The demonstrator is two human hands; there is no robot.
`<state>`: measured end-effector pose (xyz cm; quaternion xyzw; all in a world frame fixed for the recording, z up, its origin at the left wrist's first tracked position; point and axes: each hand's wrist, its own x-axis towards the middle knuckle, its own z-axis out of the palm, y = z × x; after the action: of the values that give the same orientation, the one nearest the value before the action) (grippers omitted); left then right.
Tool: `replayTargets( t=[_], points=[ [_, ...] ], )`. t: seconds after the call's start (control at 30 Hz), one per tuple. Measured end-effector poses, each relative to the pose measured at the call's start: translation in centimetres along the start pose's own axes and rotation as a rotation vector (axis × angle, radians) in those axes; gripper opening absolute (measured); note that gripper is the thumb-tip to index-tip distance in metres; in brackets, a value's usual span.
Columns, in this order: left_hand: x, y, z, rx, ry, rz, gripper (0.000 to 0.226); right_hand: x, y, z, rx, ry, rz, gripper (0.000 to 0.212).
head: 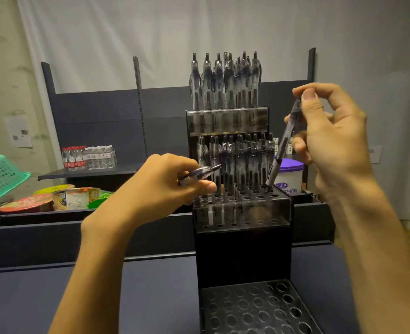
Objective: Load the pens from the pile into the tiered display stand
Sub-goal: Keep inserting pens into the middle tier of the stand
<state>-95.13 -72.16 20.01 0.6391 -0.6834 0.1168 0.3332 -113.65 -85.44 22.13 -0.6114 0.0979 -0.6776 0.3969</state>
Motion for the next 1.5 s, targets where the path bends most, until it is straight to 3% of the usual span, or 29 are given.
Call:
replayTargets(
  t=[0.33, 0.6, 0.9, 0.97, 1.1, 1.33, 1.5],
  points=[
    [0.0, -0.2, 0.0, 0.005, -0.001, 0.014, 0.044, 0.3, 0.3, -0.4, -0.049, -0.01, -0.014, 0.016],
    [0.1, -0.2, 0.0, 0.026, 0.004, 0.029, 0.044, -0.1, 1.4, 0.0, -0.215, -0.215, 0.077, 0.012],
    [0.0, -0.1, 0.0, 0.036, -0.006, 0.019, 0.052, 0.2, 2.0, -0.4, -0.36, -0.177, 0.062, 0.014],
    [0.0, 0.0, -0.1, 0.033, -0.006, 0.014, 0.05, 0.1, 1.6, -0.4, -0.381, -0.147, 0.027, 0.004],
    [0.0, 0.2, -0.1, 0.032, -0.002, 0.011, 0.051, -0.4, 0.1, -0.2, -0.393, -0.082, -0.087, 0.008],
    [0.0, 0.2, -0.2, 0.037, 0.025, 0.042, 0.051, -2.2, -2.4, 0.9, -0.387, -0.482, -0.045, 0.011],
    [-0.1, 0.3, -0.1, 0.051, 0.038, 0.067, 0.048, -2.9, -2.2, 1.9, -0.426, -0.618, 0.025, 0.021]
  ],
)
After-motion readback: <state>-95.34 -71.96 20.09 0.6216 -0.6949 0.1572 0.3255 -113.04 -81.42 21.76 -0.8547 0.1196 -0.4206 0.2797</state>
